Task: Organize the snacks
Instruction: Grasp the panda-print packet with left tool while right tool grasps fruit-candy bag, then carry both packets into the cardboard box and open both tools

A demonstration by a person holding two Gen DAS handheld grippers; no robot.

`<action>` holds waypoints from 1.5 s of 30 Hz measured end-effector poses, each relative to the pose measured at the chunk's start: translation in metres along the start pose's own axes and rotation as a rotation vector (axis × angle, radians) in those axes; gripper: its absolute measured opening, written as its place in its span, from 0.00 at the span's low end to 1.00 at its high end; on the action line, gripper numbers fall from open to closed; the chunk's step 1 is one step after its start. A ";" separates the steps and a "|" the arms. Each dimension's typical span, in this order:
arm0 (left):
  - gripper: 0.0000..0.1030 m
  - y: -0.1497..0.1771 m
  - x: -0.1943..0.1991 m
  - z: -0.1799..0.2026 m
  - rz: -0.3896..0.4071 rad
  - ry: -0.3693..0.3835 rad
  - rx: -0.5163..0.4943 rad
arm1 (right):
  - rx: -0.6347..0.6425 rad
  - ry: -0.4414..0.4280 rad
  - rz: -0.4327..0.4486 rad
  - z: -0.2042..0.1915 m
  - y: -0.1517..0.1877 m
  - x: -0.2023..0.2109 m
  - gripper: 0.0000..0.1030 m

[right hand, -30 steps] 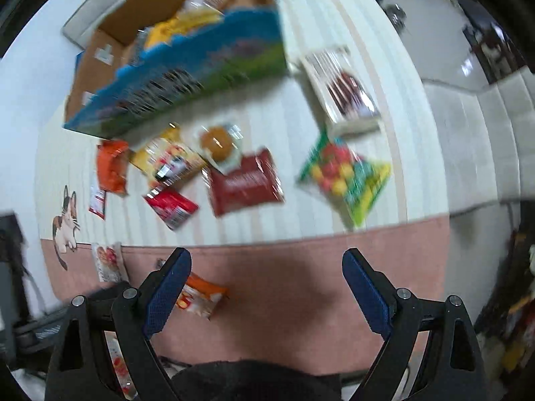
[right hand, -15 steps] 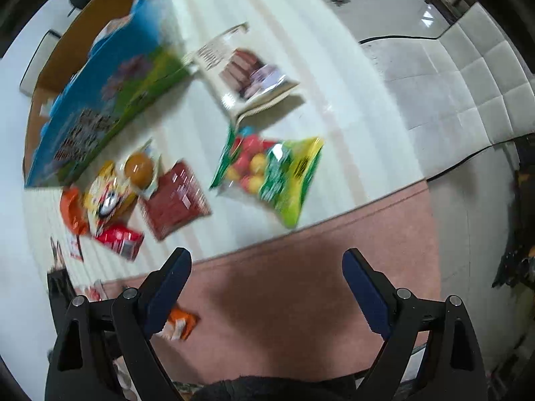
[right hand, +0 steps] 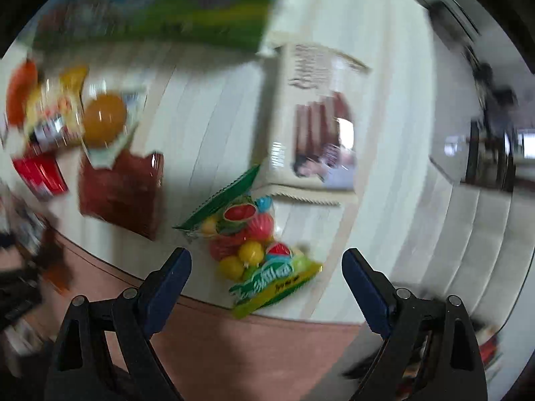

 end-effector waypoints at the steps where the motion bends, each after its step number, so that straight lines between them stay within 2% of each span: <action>1: 0.53 0.001 -0.001 0.000 -0.006 0.002 0.000 | 0.034 0.014 -0.018 -0.002 -0.002 -0.005 0.91; 3: 0.54 -0.002 -0.007 0.004 -0.016 0.003 0.003 | 0.071 0.026 -0.035 -0.004 -0.006 -0.013 0.87; 4: 0.54 -0.003 -0.006 0.006 -0.010 0.000 0.004 | 0.074 0.007 -0.038 -0.006 -0.009 -0.016 0.85; 6: 0.53 -0.001 -0.009 0.002 -0.011 0.002 0.003 | 0.029 -0.051 -0.048 -0.007 -0.010 -0.021 0.72; 7: 0.54 -0.001 -0.008 0.002 -0.012 0.006 0.007 | -0.004 -0.083 -0.048 -0.005 -0.010 -0.022 0.72; 9: 0.54 -0.001 -0.006 0.000 -0.016 0.018 0.017 | -0.103 -0.135 -0.047 0.001 -0.007 -0.023 0.69; 14: 0.54 0.000 -0.005 -0.002 -0.018 0.034 0.035 | -0.511 -0.377 -0.065 0.023 0.015 -0.030 0.64; 16: 0.54 0.000 -0.006 -0.001 -0.018 0.037 0.040 | -0.637 -0.475 -0.074 0.026 0.026 -0.034 0.64; 17: 0.54 0.000 -0.007 -0.001 -0.019 0.037 0.040 | -0.684 -0.525 -0.081 0.025 0.030 -0.036 0.64; 19: 0.54 -0.002 -0.006 -0.002 -0.021 0.039 0.041 | -0.721 -0.597 -0.089 0.023 0.035 -0.037 0.74; 20: 0.54 -0.002 -0.006 -0.001 -0.022 0.040 0.043 | -0.717 -0.601 -0.082 0.023 0.035 -0.035 0.82; 21: 0.54 -0.003 -0.007 -0.010 -0.024 0.042 0.043 | -0.697 -0.588 -0.056 0.025 0.033 -0.031 0.83; 25: 0.56 -0.008 -0.004 -0.019 -0.035 0.055 0.050 | -0.590 -0.485 -0.043 0.015 0.027 -0.028 0.83; 29: 0.56 -0.010 -0.005 -0.019 -0.046 0.076 0.059 | -0.566 -0.416 -0.053 0.011 0.027 -0.042 0.83; 31: 0.52 -0.012 -0.007 -0.022 -0.045 0.081 0.066 | -0.559 -0.372 -0.036 0.010 0.025 -0.044 0.75; 32: 0.49 -0.012 -0.007 -0.024 -0.042 0.070 0.064 | -0.553 -0.347 -0.034 0.006 0.026 -0.046 0.63; 35: 0.47 -0.012 -0.007 -0.027 -0.026 0.061 0.056 | -0.533 -0.312 -0.029 -0.002 0.033 -0.050 0.52; 44: 0.42 -0.008 -0.003 -0.032 0.006 0.025 0.038 | -0.528 -0.288 0.013 -0.027 0.043 -0.042 0.47; 45: 0.42 -0.008 0.000 -0.034 0.016 0.021 0.039 | -0.526 -0.293 0.018 -0.020 0.053 -0.035 0.47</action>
Point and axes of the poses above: each gripper's, at about its wrist camera, not at the fingertips, and x roughly against the way its jaws point, z to its right, y to its underside, the point moved 8 cm from there along -x, roughly the way its jaws point, and after that the axes turned 11 degrees about -y, right-handed, at the moved point
